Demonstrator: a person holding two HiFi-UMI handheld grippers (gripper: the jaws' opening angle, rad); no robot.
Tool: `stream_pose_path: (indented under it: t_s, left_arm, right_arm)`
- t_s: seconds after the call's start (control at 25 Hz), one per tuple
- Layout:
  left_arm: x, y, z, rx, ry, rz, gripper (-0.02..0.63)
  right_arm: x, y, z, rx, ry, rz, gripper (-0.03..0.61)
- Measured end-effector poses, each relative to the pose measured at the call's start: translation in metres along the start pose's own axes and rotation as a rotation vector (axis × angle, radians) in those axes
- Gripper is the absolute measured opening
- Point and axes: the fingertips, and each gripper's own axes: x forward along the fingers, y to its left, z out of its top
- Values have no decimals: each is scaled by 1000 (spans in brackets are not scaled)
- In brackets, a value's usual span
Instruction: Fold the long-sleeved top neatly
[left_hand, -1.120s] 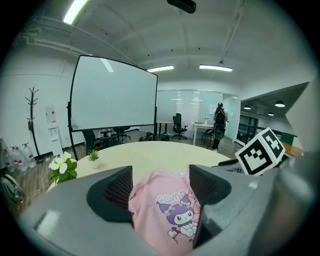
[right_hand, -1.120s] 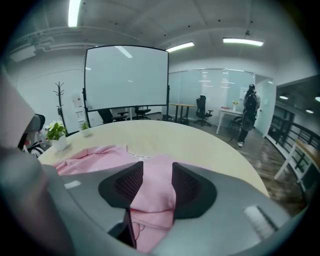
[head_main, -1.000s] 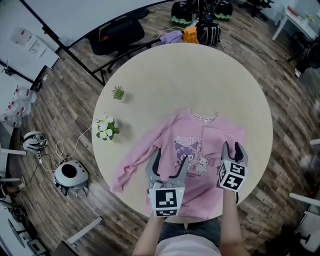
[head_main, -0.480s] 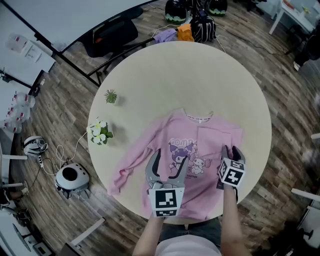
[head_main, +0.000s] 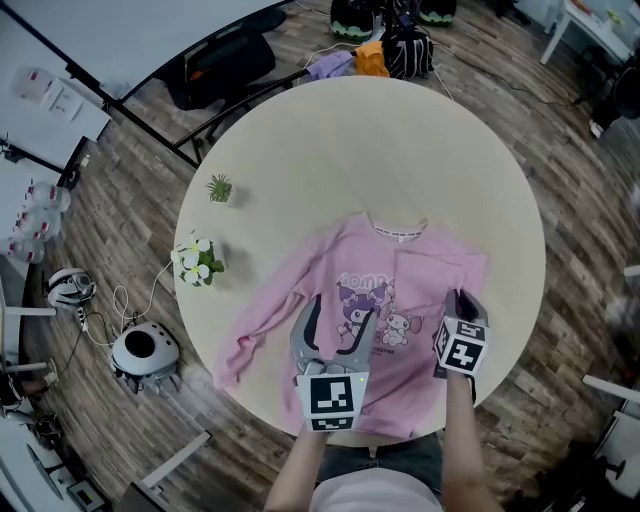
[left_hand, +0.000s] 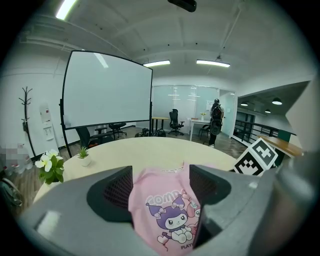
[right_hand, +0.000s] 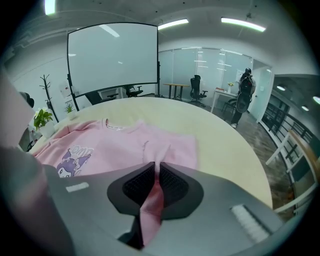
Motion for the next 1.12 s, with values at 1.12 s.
stream_pose_path:
  t_s: [1.12]
  left_arm:
    - [-93,111,-12,-118,-71,232,350]
  right_arm:
    - [-61,208,108,-265,-246,273,51]
